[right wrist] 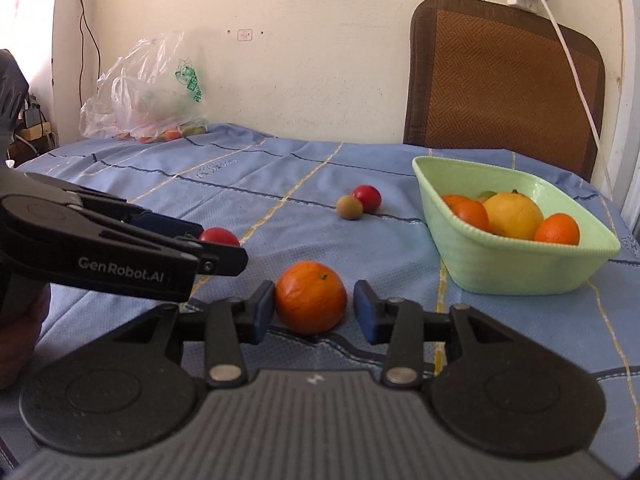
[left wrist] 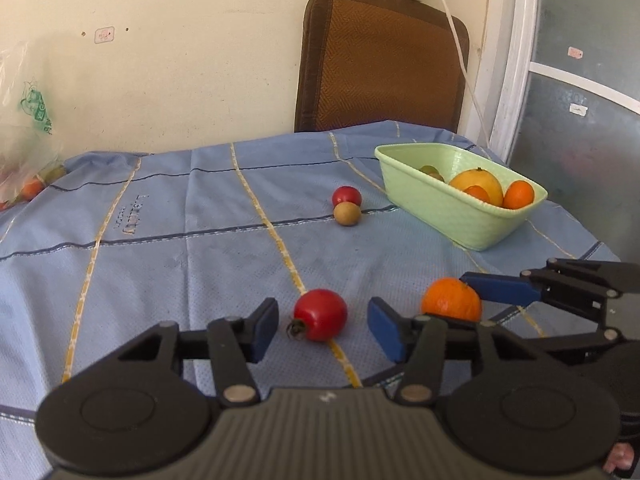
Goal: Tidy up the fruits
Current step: 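Grasp a red tomato with the left gripper while the right gripper grasps a tangerine, then carry both fruits over the bowl and open both grippers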
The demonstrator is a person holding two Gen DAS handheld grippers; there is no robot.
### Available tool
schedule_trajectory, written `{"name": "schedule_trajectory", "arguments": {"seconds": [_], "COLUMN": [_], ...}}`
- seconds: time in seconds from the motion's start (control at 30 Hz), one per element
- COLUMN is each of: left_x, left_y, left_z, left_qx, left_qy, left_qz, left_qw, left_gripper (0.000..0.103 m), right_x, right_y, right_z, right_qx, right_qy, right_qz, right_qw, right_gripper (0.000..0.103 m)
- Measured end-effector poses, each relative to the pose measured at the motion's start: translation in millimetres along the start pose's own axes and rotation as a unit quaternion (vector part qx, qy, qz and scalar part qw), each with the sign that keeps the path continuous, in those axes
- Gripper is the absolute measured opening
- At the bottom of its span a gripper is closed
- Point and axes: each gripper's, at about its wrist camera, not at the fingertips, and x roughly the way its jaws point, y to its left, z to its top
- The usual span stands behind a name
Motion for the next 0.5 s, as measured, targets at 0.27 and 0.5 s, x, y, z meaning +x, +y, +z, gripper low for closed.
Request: {"name": "schedule_trajectory", "arguments": {"seconds": [0.27,0.5], "left_x": [4.5,5.2], "left_y": [-5.2,-27.1], "left_z": [-0.7,36.4], "left_qx": [0.011,0.008], "left_qy": [0.009,-0.014], "left_qz": [0.007,-0.060], "left_qw": [0.9999,0.9981], "left_gripper": [0.030,0.030], "right_x": [-6.5,-24.4], "right_y": [-1.3,-21.2], "right_z": [-4.5,-0.8], "right_qx": [0.001,0.040], "right_qy": [-0.002,-0.059], "right_qz": [0.015,-0.007], "right_qw": [1.000,0.997], "right_gripper": [0.041,0.040]}}
